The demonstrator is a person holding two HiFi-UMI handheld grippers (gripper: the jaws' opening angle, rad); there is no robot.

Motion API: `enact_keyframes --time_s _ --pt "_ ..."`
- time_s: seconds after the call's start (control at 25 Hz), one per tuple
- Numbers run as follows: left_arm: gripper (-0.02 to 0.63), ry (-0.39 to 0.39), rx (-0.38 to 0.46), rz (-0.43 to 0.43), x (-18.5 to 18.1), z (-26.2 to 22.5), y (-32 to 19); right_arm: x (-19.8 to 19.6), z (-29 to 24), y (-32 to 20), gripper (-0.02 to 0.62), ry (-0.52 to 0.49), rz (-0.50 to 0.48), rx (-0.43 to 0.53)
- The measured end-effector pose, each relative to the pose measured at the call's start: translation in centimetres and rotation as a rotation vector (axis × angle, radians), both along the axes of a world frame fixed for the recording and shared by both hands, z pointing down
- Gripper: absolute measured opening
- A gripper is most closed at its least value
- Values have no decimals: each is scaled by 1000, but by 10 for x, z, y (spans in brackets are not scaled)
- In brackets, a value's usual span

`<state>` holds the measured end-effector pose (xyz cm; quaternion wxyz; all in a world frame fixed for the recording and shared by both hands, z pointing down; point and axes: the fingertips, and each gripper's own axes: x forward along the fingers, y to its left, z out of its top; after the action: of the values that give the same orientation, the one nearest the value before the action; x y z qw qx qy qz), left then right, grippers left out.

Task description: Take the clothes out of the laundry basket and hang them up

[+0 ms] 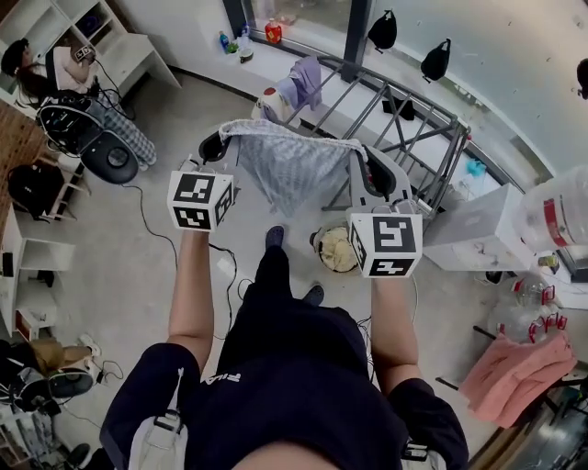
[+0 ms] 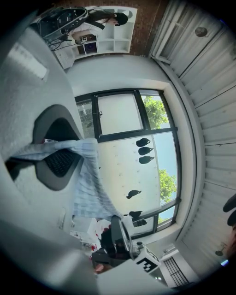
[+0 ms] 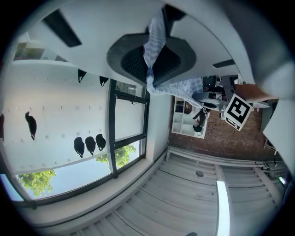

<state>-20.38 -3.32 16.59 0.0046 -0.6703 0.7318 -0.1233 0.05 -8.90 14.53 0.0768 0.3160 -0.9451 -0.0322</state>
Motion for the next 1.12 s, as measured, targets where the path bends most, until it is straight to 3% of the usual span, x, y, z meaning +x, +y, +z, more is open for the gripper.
enact_keyframes --time_s 0.56,0.76,0.92,1.12 --pt "29 130 -47 201 -60 50 -149 -57 53 -126 31 128 155 -65" --pt "29 158 -18 293 -83 30 -205 -80 36 -175 31 105 257 -68" --pt "29 155 6 381 -99 13 -242 -94 20 -206 31 96 360 -41" --pt "29 207 22 475 -108 -6 -285 -103 -1 -240 32 96 470 14"
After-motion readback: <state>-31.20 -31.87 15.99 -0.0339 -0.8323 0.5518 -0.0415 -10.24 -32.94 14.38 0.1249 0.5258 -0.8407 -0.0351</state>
